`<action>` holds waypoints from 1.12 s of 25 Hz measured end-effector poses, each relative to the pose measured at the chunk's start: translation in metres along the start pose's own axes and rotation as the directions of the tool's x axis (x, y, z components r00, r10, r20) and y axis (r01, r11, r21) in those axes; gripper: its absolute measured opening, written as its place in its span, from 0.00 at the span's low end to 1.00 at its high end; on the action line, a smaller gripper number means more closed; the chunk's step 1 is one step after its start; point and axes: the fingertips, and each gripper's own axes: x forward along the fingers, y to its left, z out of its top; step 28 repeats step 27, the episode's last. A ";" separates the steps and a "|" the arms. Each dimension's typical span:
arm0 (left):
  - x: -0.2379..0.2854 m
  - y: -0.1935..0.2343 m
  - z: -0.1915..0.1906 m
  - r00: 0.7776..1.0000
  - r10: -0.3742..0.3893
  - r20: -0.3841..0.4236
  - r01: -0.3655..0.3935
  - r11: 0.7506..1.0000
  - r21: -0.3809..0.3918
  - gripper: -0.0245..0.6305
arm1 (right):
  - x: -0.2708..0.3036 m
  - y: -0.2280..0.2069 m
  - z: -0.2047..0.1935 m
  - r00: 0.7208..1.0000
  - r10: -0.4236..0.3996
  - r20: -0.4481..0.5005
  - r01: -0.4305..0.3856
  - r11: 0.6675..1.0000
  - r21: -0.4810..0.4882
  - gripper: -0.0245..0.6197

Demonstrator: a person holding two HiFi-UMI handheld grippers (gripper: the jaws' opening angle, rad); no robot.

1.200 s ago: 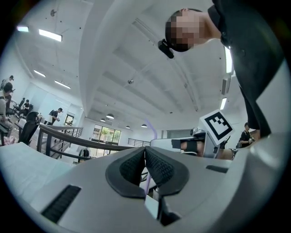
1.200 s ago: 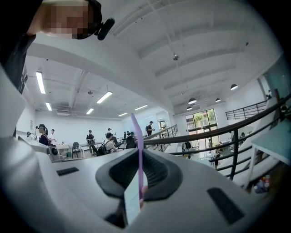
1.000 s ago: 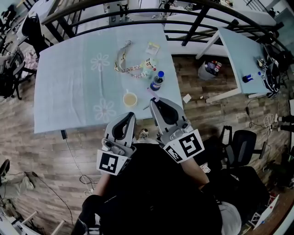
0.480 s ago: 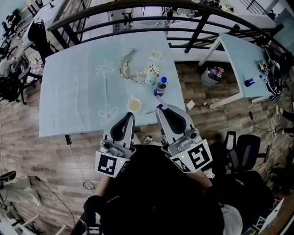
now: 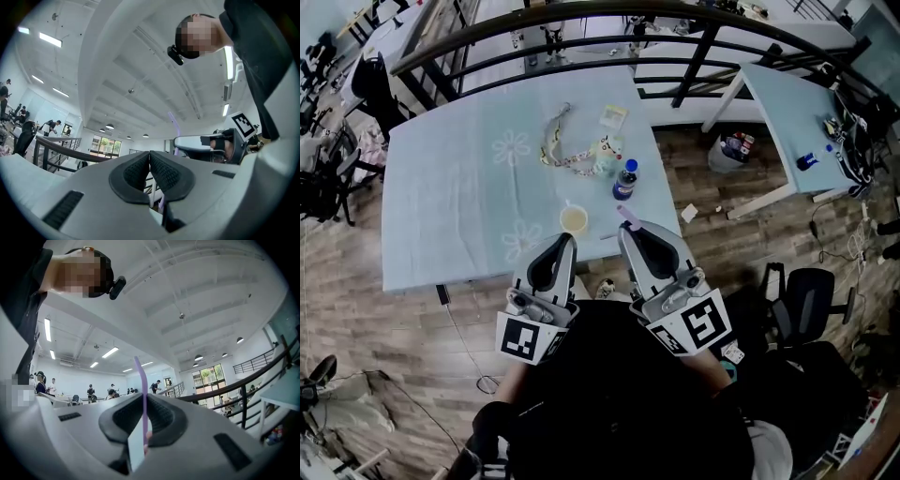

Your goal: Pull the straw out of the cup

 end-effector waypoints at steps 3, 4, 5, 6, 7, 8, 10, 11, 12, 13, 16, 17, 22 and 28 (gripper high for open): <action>0.001 0.001 0.004 1.000 0.000 0.030 0.000 1.000 -0.007 0.06 | 0.001 0.002 -0.004 1.000 0.005 -0.008 -0.005 1.000 0.002 0.09; 0.001 0.001 0.003 1.000 0.000 0.025 0.000 1.000 -0.006 0.06 | 0.001 0.002 -0.005 1.000 0.006 -0.008 -0.006 1.000 0.001 0.09; -0.001 0.001 0.000 1.000 0.002 0.014 -0.002 1.000 -0.004 0.06 | 0.001 0.002 -0.005 1.000 0.006 -0.007 -0.006 1.000 0.002 0.09; -0.002 0.001 -0.002 1.000 0.003 0.005 -0.003 1.000 -0.002 0.06 | 0.002 0.003 -0.004 1.000 0.006 -0.006 -0.006 1.000 0.003 0.09; -0.003 0.002 -0.003 1.000 0.003 -0.002 -0.003 1.000 -0.002 0.06 | 0.003 0.004 -0.004 1.000 0.008 -0.005 -0.007 1.000 0.003 0.09; -0.004 0.002 -0.002 1.000 0.004 -0.006 -0.004 1.000 -0.002 0.06 | 0.003 0.005 -0.003 1.000 0.010 -0.004 -0.010 1.000 0.003 0.09; -0.005 0.003 -0.001 1.000 0.007 -0.007 -0.007 1.000 -0.001 0.06 | 0.004 0.007 -0.002 1.000 0.016 -0.003 -0.015 1.000 0.001 0.09; -0.006 0.003 0.000 1.000 0.010 -0.005 -0.010 1.000 0.000 0.06 | 0.005 0.008 -0.002 1.000 0.018 -0.004 -0.018 1.000 0.000 0.09; -0.006 0.004 0.000 1.000 0.013 -0.003 -0.013 1.000 0.001 0.06 | 0.005 0.008 -0.003 1.000 0.019 -0.006 -0.019 1.000 0.000 0.09; -0.007 0.005 0.000 1.000 0.016 -0.002 -0.016 1.000 0.002 0.06 | 0.005 0.009 -0.004 1.000 0.021 -0.008 -0.020 1.000 0.001 0.09; -0.010 0.008 -0.002 1.000 0.026 -0.005 -0.026 1.000 0.001 0.06 | 0.006 0.010 -0.009 1.000 0.023 -0.017 -0.022 1.000 0.007 0.09; -0.011 0.008 -0.002 1.000 0.026 -0.005 -0.026 1.000 0.001 0.06 | 0.006 0.011 -0.010 1.000 0.023 -0.019 -0.023 1.000 0.007 0.09; -0.011 0.008 -0.003 1.000 0.028 -0.002 -0.028 1.000 0.005 0.06 | 0.008 0.013 -0.010 0.999 0.033 -0.023 -0.033 0.999 0.001 0.09; -0.012 0.009 -0.002 1.000 0.021 0.001 -0.021 1.000 0.010 0.06 | 0.011 0.015 -0.011 0.999 0.036 -0.025 -0.036 0.999 0.000 0.09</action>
